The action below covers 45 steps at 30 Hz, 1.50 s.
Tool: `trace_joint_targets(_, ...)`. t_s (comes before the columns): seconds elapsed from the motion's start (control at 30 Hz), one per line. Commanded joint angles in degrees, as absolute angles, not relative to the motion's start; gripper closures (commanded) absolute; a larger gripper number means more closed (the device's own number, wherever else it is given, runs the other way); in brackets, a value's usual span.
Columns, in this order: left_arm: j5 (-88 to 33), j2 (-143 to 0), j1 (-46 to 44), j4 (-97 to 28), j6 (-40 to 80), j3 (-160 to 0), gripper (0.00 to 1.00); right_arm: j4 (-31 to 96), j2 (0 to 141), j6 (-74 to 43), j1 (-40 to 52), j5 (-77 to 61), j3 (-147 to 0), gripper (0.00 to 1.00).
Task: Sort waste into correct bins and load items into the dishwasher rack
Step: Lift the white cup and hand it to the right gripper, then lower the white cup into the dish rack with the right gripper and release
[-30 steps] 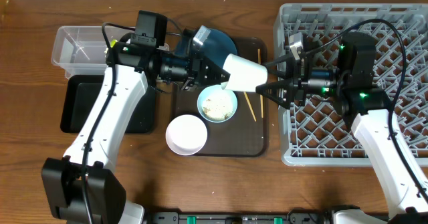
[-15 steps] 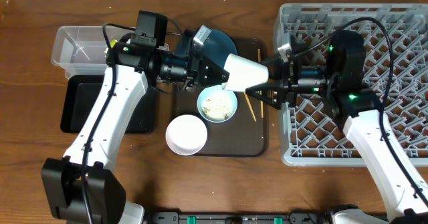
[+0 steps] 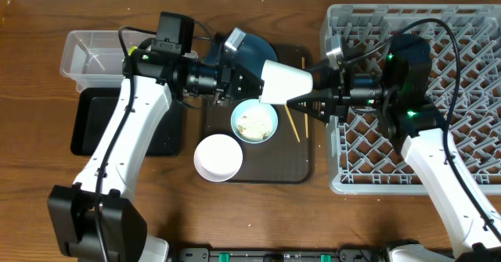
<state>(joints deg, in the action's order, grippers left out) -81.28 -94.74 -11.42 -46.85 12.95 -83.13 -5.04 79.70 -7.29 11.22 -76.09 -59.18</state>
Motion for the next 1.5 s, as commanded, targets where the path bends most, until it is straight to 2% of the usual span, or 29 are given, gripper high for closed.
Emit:
trace_joint_targets(0.0, -80.8, -94.8, -11.6, -47.3, 12.4, -83.6, 0.83, -6.8, 79.6, -9.9, 11.1, -76.7, -59.5, 0.57)
trace_joint_targets(0.13, -80.8, -94.8, -11.6, -47.3, 12.4, -83.6, 0.73, -7.1, 79.6, -12.5, 8.1, -76.7, -59.5, 0.61)
trace_joint_targets(0.33, -79.7, -94.8, -11.6, -47.2, 12.4, -83.6, 0.71, -7.0, 79.5, -17.0, 2.0, -76.3, -59.5, 0.65)
trace_joint_targets(0.47, -74.3, -94.8, -11.6, -47.3, 12.4, -83.6, 0.71, -4.2, 79.4, -20.0, -2.2, -71.4, -59.5, 0.66)
trace_joint_targets(0.63, -57.5, -94.8, -11.6, -47.9, 12.5, -83.6, 0.7, 9.9, 78.0, -15.5, -4.5, -60.5, -59.9, 0.66)
trace_joint_targets(0.77, -44.1, -94.8, -11.6, -49.2, 12.5, -83.6, 0.66, 26.7, 75.8, -10.2, -4.1, -47.3, -63.1, 0.63)
trace_joint_targets(0.83, -38.8, -94.8, -11.6, -49.9, 12.5, -83.6, 0.66, 36.1, 75.0, -8.9, -3.3, -40.3, -66.9, 0.59)
trace_joint_targets(0.97, -30.0, -94.8, -11.6, -50.9, 12.5, -83.6, 0.64, 56.1, 74.7, -7.4, -0.2, -21.6, -78.8, 0.6)
trace_joint_targets(1.07, -25.5, -94.8, -11.6, -51.2, 12.5, -83.6, 0.64, 66.7, 74.7, -8.0, 3.6, -9.4, -85.8, 0.59)
trace_joint_targets(1.17, -22.8, -94.8, -11.6, -51.6, 12.5, -83.6, 0.64, 73.3, 74.7, -10.4, 7.2, -3.3, -88.2, 0.6)
trace_joint_targets(1.47, -22.6, -94.8, -11.6, -52.9, 12.5, -83.6, 0.64, 85.8, 80.4, -14.6, 9.4, -2.7, -88.1, 0.59)
